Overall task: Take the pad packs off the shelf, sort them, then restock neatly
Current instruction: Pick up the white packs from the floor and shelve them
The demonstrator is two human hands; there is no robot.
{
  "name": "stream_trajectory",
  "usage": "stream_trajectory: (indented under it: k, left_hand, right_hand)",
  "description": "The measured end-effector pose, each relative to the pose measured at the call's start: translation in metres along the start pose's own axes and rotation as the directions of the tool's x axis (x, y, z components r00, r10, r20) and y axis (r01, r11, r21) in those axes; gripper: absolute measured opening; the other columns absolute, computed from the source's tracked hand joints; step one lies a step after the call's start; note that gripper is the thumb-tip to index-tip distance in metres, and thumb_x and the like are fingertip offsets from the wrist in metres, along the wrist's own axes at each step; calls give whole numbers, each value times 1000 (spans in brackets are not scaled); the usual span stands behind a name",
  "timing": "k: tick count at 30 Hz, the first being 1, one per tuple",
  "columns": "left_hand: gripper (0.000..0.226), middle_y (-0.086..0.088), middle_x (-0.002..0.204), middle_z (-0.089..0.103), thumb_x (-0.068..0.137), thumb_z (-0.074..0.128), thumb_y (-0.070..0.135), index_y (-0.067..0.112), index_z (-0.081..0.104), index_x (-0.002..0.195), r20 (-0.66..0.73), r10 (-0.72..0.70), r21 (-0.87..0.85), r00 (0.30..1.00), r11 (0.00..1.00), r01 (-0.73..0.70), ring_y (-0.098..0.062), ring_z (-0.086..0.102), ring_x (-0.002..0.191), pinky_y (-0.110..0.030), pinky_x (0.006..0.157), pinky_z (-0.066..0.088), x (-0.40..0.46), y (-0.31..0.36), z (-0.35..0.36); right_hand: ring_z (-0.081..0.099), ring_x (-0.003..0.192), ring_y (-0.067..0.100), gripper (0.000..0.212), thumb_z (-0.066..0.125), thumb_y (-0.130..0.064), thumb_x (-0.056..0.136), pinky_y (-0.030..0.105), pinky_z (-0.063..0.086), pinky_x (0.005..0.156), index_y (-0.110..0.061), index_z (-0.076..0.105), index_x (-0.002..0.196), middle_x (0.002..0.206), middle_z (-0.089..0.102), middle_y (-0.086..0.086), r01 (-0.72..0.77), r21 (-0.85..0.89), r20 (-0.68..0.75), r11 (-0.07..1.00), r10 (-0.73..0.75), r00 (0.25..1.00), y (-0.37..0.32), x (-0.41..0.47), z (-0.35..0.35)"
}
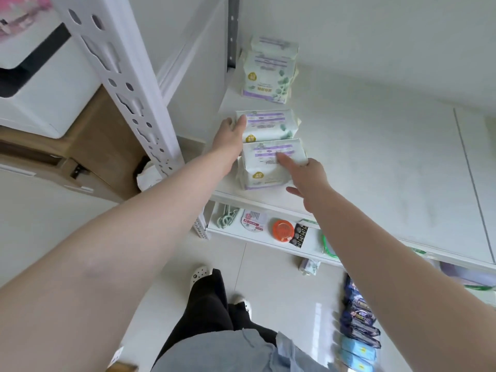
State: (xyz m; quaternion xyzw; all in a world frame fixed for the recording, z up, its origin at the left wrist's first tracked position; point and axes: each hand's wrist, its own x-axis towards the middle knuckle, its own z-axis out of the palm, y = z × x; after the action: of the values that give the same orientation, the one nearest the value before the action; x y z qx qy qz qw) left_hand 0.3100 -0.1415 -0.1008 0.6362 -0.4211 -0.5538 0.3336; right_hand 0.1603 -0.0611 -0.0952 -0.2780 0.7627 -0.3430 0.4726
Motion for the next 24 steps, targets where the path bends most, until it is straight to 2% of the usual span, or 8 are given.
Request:
stream_trajectory:
  k: [5, 8, 11, 14, 16, 19, 21, 24]
  left_hand:
    - [59, 2, 149, 40, 98, 33, 53, 20, 32, 147, 8, 41, -68, 999, 997, -40, -18, 38, 136, -30, 108, 29, -24, -14, -1]
    - [69, 8, 158, 20, 97, 39, 51, 24, 11, 153, 116, 21, -141, 993, 990, -4, -12, 21, 144, -31, 114, 17, -39, -29, 2]
    - [68, 9, 156, 25, 99, 45, 36, 24, 6, 154, 187, 13, -289, 982, 956, 42, -8, 30, 139, -18, 102, 30, -46, -40, 4]
    - [57, 6, 147, 41, 101, 41, 19, 25, 16, 152, 212, 91, -378, 973, 926, -5, -3, 53, 115, -8, 76, 48, -45, -46, 7]
    - [55, 5, 144, 47, 101, 41, 18, 28, 20, 151, 185, 106, -406, 977, 914, -22, -6, 56, 115, -18, 85, 52, -39, -48, 11]
    - [53, 5, 147, 44, 100, 44, 25, 31, 25, 150, 105, 77, -394, 991, 919, -30, -16, 45, 133, -43, 111, 37, -24, -48, 16]
    - [54, 7, 148, 43, 96, 47, 34, 33, 31, 148, 88, 78, -394, 993, 918, -37, -15, 42, 134, -44, 112, 34, -14, -44, 16]
    - [51, 12, 145, 45, 93, 46, 41, 33, 40, 143, 66, 93, -363, 993, 930, -63, -7, 44, 127, -33, 106, 37, 5, -28, 12]
  right_hand:
    - [49, 120, 24, 88, 61, -76, 66, 41, 41, 103, -22, 45, 133, 125, 54, -1, 61, -143, -1, 988, -61, 998, 6, -2, -4]
    - [45, 122, 15, 73, 60, -45, 91, 35, 35, 107, -27, 23, 151, 132, 46, -9, 178, -13, 151, 984, -174, 973, 4, 4, -20]
    - [43, 129, 12, 85, 65, -20, 89, 37, 42, 102, -37, 12, 152, 158, 22, -7, 152, 61, 346, 986, -164, 924, -6, 18, -34]
    - [42, 134, 14, 110, 71, -12, 67, 46, 46, 101, -46, 7, 150, 157, 24, -12, 128, 14, 535, 992, -116, 837, -14, 39, -45]
    - [47, 132, 16, 120, 76, -8, 61, 50, 48, 99, -50, 6, 149, 158, 23, -12, 144, -17, 628, 989, -102, 772, -18, 50, -50]
    - [55, 125, 19, 117, 82, -2, 60, 49, 53, 92, -51, 19, 147, 151, 37, -9, 205, -11, 701, 979, -139, 699, -23, 61, -50]
    - [59, 121, 18, 108, 79, 1, 64, 46, 55, 87, -49, 26, 144, 141, 50, -9, 229, 7, 701, 973, -168, 693, -26, 63, -46]
    - [60, 120, 18, 103, 80, -2, 66, 46, 56, 87, -48, 30, 143, 136, 56, -8, 219, 43, 670, 975, -190, 717, -29, 73, -37]
